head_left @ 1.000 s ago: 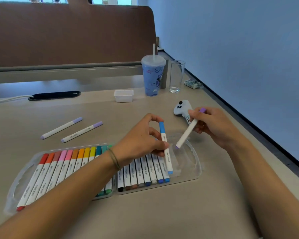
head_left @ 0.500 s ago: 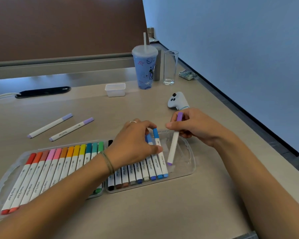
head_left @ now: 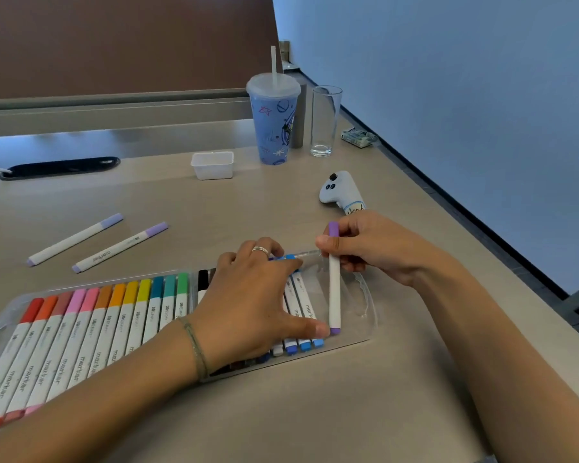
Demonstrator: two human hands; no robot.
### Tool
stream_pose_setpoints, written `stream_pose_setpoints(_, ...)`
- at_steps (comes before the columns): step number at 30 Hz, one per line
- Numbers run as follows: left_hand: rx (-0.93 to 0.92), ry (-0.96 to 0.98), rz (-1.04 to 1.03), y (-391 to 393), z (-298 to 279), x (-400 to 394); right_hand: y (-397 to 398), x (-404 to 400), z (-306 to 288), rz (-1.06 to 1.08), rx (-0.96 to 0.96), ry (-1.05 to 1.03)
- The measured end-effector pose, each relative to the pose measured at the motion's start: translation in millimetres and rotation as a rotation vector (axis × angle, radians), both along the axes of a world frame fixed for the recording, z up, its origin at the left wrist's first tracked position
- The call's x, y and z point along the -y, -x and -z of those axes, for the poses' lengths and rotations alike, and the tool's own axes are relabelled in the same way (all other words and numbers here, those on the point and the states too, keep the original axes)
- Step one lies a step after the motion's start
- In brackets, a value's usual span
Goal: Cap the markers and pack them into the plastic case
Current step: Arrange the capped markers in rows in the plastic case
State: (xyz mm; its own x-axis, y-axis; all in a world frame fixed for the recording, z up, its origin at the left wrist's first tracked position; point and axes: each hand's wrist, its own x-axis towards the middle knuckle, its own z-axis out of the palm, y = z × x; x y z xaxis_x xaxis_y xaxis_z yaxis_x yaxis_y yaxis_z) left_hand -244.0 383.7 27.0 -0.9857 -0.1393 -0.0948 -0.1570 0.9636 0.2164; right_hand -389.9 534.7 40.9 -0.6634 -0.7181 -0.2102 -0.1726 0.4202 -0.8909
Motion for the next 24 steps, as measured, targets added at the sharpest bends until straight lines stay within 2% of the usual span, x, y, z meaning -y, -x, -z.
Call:
stream_pose_setpoints(5,0.010,-0.033,0.030,-2,1,5,1,-2,-3,-0.097,0.018,-0.034)
stream_pose_setpoints(9,0.065,-0.053,0.085,0,1,17,0,-1,-4,-0.081,0.062,-0.055)
stream_pose_setpoints(15,0.042,-0.075,0.128,1,-3,23,-11,17,9,0.091,-0.261,-0.203)
stream_pose_setpoints(21,0.065,-0.053,0.131,1,-4,21,-17,17,4,0.079,-0.196,-0.307)
stream_pose_setpoints(24,0.073,-0.051,0.129,1,-5,21,-18,16,2,0.062,-0.233,-0.357)
